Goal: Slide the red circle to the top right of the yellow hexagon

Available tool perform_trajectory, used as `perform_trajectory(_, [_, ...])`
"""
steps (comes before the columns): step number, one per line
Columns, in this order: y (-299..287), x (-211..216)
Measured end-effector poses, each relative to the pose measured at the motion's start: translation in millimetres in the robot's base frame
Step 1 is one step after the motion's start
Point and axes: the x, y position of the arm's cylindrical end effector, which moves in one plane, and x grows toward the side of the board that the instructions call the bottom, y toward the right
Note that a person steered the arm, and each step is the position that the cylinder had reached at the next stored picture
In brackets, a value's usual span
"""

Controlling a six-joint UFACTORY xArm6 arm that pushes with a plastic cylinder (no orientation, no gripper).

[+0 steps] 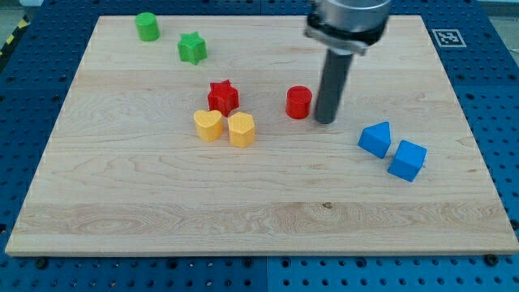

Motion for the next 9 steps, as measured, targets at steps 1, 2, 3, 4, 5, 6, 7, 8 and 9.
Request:
perform_trajectory(1, [-2.9, -1.9])
perform_trajectory(2, [37.8, -11.4])
perform_trajectory(3, [40.6, -30.3])
perform_trajectory(4, [5.4, -34.2])
perform_trajectory(5, [-15.2, -34.2])
perform_trajectory(6, [-23.9, -50.4])
perform_trajectory(7, [-41.8, -57.2])
perform_trajectory(8, [-59.0, -31.0])
perform_trajectory(9, [-69.8, -24.6])
